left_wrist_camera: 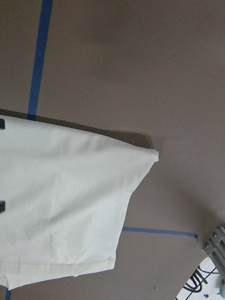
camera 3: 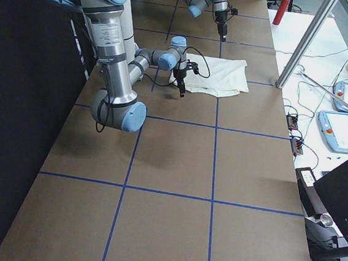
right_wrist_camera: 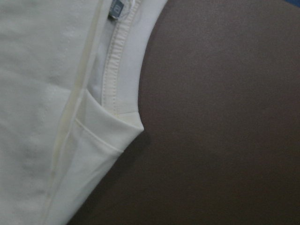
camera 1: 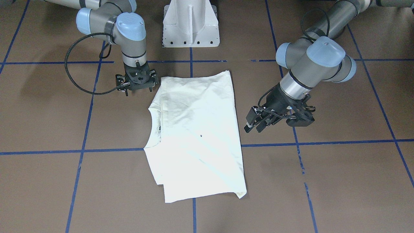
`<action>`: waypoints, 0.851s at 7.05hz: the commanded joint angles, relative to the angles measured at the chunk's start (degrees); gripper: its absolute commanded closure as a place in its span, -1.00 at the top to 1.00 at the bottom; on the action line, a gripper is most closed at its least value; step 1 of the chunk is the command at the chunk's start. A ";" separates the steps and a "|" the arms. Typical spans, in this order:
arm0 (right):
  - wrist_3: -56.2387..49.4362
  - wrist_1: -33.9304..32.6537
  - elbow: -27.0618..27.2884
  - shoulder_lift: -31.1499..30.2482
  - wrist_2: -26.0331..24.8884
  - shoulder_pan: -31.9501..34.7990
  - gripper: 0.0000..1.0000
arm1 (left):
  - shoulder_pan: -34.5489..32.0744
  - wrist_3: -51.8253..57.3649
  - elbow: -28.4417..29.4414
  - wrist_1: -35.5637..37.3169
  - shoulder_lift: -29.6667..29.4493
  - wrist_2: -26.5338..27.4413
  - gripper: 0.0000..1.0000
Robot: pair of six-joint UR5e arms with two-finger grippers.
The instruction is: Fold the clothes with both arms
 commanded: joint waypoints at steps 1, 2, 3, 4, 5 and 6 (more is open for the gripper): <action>7.63 0.35 -0.05 2.45 -0.23 -0.53 1.00 | 0.01 -0.02 -0.31 0.00 0.00 0.03 0.19; 19.53 0.61 0.48 2.55 -0.67 -2.27 1.00 | 0.01 -0.02 -0.22 0.00 0.09 0.03 0.19; 33.74 2.44 0.39 3.16 -3.37 -5.69 1.00 | 0.01 -0.02 -0.22 0.00 0.09 0.03 0.19; 42.06 5.68 0.13 2.90 -8.27 -8.76 0.89 | 0.01 -0.02 -0.13 0.00 0.09 0.03 0.19; 50.41 9.11 -0.04 2.47 -8.75 -9.67 0.60 | 0.01 0.07 -0.13 0.00 0.35 0.03 0.19; 55.80 10.53 0.13 1.59 -8.93 -10.46 0.41 | 0.01 0.07 -0.13 0.00 0.35 0.03 0.19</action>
